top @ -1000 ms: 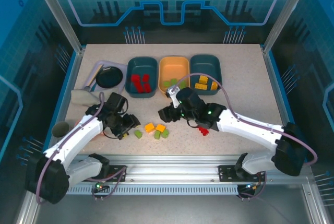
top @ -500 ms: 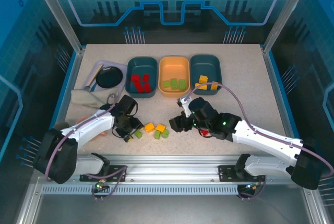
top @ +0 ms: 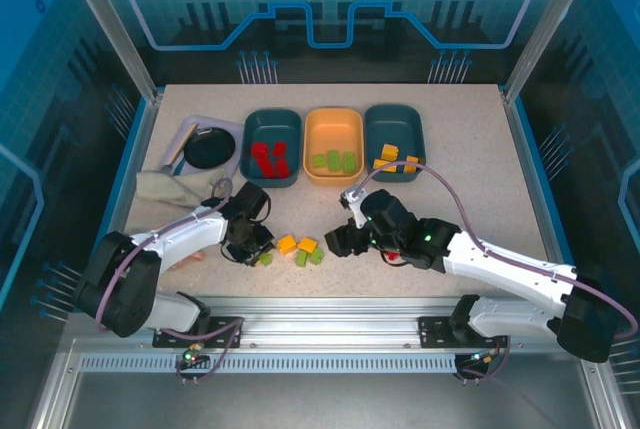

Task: Sort the legos into containers by color

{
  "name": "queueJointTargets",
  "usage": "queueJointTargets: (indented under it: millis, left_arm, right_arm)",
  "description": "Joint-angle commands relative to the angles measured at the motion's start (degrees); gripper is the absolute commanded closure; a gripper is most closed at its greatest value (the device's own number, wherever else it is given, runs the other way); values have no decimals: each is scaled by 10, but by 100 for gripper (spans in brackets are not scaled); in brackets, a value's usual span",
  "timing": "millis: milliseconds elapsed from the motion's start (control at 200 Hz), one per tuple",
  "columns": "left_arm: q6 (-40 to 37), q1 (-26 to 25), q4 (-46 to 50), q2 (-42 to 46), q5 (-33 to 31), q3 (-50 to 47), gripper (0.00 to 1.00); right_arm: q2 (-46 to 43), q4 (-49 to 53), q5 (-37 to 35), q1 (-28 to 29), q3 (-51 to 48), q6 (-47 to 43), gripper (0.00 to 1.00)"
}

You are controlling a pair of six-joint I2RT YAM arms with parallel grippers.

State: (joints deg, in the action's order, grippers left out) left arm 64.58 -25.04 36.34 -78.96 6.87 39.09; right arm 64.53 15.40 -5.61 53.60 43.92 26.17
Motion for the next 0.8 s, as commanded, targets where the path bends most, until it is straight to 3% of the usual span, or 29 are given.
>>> queueJointTargets:
  millis: [0,130,230,565,795]
  left_arm:
    - [-5,-4,21,15,-16,25,81]
    - [-39,-5,86,42,-49,124,81]
    - [-77,-4,108,7,-55,225,82]
    - [-158,-3,77,-271,-17,567,81]
    - [-200,-2,132,-505,2,855,79]
  right_arm:
    - [3,-9,-3,2,13,13,28]
    - [-11,3,-17,-21,35,26,28]
    - [-19,4,-15,-63,53,42,28]
    - [51,-10,10,-189,134,92,29]
    - [71,-22,15,-215,152,123,29]
